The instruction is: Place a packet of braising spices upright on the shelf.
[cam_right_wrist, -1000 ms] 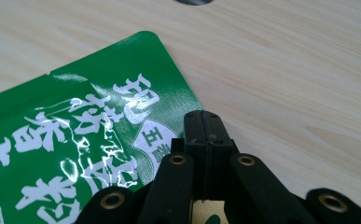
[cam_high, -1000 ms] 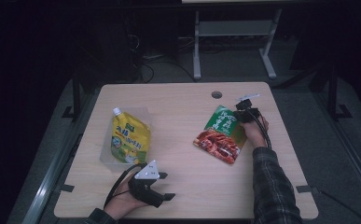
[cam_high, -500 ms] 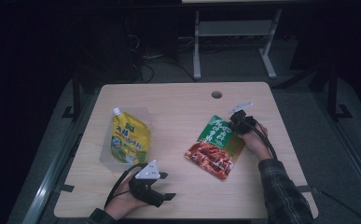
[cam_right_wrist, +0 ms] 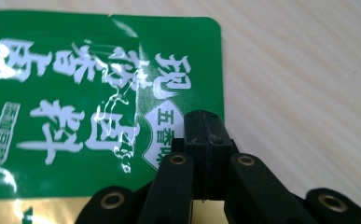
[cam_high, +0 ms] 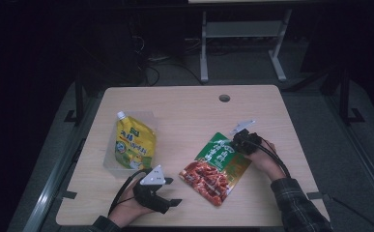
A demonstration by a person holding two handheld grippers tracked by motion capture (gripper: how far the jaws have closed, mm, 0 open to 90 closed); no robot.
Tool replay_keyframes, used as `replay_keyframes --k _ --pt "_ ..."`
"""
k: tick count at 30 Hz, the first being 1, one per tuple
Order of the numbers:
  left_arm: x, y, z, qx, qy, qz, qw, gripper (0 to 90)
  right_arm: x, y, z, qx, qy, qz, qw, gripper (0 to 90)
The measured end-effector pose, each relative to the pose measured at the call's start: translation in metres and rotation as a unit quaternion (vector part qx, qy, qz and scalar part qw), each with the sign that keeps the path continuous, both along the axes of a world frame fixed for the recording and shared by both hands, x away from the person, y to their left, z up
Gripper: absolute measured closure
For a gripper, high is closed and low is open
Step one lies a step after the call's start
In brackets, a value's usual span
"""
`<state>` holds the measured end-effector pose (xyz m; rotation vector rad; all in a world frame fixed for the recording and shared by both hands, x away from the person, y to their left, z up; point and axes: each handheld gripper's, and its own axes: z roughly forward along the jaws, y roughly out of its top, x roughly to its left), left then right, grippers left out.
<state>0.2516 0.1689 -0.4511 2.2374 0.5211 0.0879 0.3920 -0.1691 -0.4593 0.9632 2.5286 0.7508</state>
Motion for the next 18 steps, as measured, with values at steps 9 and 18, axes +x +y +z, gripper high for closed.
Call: replay_keyframes --k 9,18 --pt "-0.001 -0.002 0.002 0.0 0.002 0.002 1.0 22.8 -0.036 -0.005 0.002 -0.001 0.017 0.011 0.9998 90.0" --pt "0.002 -0.006 0.004 -0.002 0.002 0.001 1.0 23.0 -0.059 -0.016 0.01 0.04 0.02 0.009 0.9989 79.0"
